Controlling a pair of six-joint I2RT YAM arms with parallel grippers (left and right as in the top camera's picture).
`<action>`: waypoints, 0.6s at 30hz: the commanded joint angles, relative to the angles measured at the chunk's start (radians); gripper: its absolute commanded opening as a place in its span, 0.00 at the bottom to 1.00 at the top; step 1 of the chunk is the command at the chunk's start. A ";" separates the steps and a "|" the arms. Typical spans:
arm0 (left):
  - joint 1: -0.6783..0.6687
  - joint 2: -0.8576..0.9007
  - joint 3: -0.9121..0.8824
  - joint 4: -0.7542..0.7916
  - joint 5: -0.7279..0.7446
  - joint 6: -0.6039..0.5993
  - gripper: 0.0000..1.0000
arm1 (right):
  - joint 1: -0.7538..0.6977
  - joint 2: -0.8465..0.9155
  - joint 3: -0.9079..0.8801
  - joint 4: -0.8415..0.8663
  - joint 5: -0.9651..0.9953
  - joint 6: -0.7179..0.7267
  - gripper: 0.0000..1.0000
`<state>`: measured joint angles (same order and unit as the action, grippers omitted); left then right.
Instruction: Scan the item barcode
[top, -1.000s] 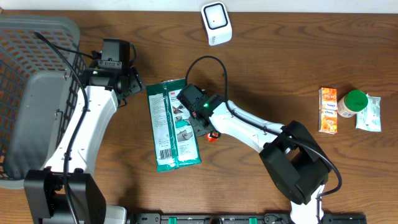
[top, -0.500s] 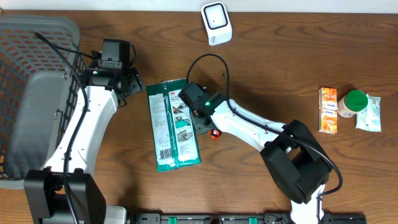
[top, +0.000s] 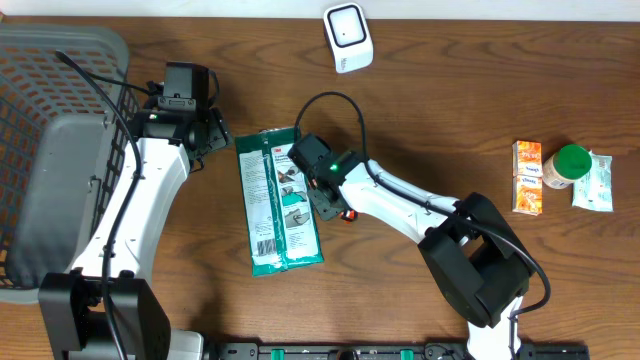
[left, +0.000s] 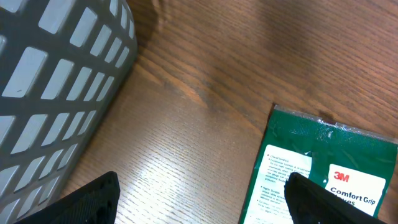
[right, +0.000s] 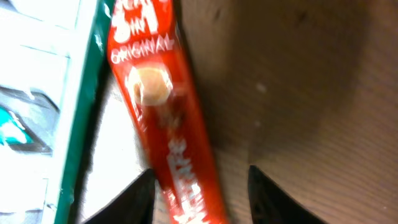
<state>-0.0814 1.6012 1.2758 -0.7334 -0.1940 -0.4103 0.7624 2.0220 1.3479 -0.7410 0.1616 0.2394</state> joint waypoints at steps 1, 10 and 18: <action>0.000 0.000 0.005 -0.003 -0.017 0.010 0.85 | 0.003 -0.013 -0.017 -0.027 0.005 -0.009 0.36; 0.000 0.000 0.005 -0.003 -0.017 0.010 0.85 | 0.005 -0.013 -0.017 -0.072 0.002 -0.009 0.27; 0.000 0.000 0.005 -0.003 -0.017 0.010 0.85 | 0.005 -0.013 -0.014 -0.069 0.006 -0.032 0.33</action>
<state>-0.0814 1.6012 1.2758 -0.7334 -0.1940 -0.4103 0.7624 2.0220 1.3392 -0.8165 0.1616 0.2279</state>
